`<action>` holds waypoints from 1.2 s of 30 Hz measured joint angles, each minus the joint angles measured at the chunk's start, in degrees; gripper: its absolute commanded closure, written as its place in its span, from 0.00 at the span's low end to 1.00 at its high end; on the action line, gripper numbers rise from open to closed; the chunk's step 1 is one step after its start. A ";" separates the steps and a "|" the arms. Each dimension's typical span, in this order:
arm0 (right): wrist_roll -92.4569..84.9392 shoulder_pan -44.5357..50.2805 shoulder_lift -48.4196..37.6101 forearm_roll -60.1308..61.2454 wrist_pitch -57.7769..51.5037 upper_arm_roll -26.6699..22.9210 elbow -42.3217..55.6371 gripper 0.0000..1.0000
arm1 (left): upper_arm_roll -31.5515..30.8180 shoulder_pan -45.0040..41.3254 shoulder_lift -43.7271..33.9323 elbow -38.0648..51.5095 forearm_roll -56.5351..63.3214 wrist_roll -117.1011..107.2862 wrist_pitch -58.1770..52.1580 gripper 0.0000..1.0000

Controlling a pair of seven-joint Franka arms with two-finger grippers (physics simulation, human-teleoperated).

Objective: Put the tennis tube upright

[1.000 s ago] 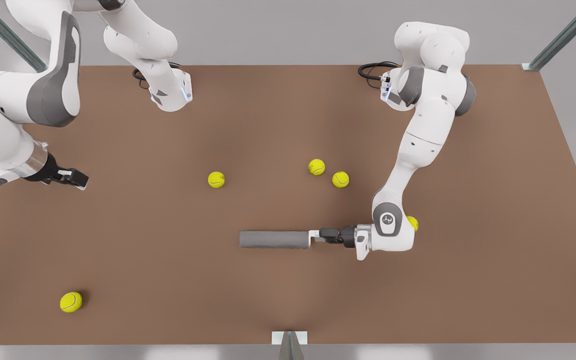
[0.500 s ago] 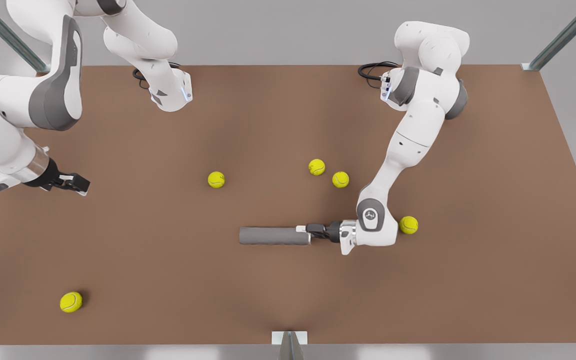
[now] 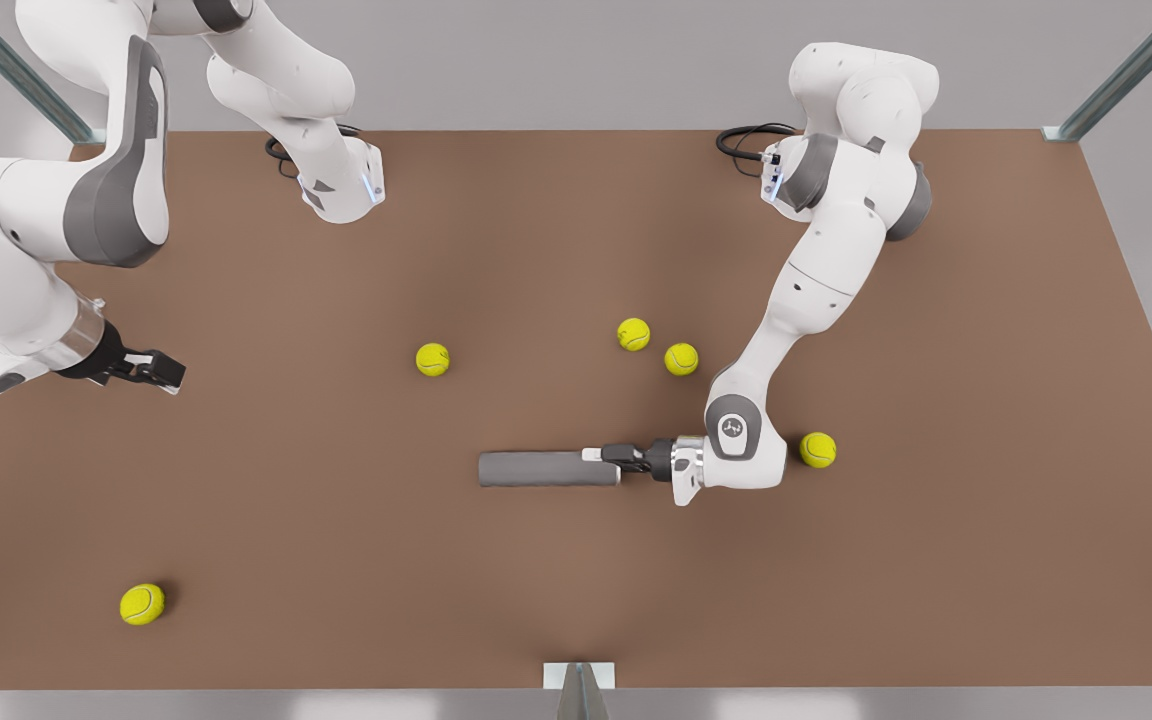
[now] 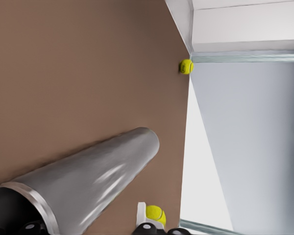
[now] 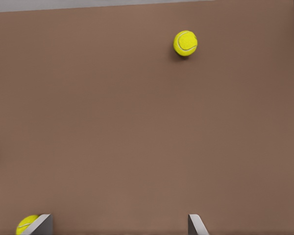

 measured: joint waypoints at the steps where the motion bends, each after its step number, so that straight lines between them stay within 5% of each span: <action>1: 0.00 0.03 0.00 0.00 0.00 0.00 0.00 0.00 | 0.00 0.00 0.00 0.00 0.00 0.02 -0.01 0.47; 9: 0.09 1.17 0.35 -0.56 0.00 0.09 0.00 0.00 | 0.09 0.00 -0.26 0.00 0.20 0.02 -0.09 0.51; 21: 0.09 1.32 0.58 -0.58 0.00 0.09 0.01 0.00 | 0.09 0.00 -1.91 -0.16 1.32 -0.47 -0.45 0.69; 36: 0.08 1.63 0.88 -1.15 0.09 0.09 0.09 0.00 | 0.09 0.09 -3.76 -1.28 3.98 -0.77 -0.77 0.76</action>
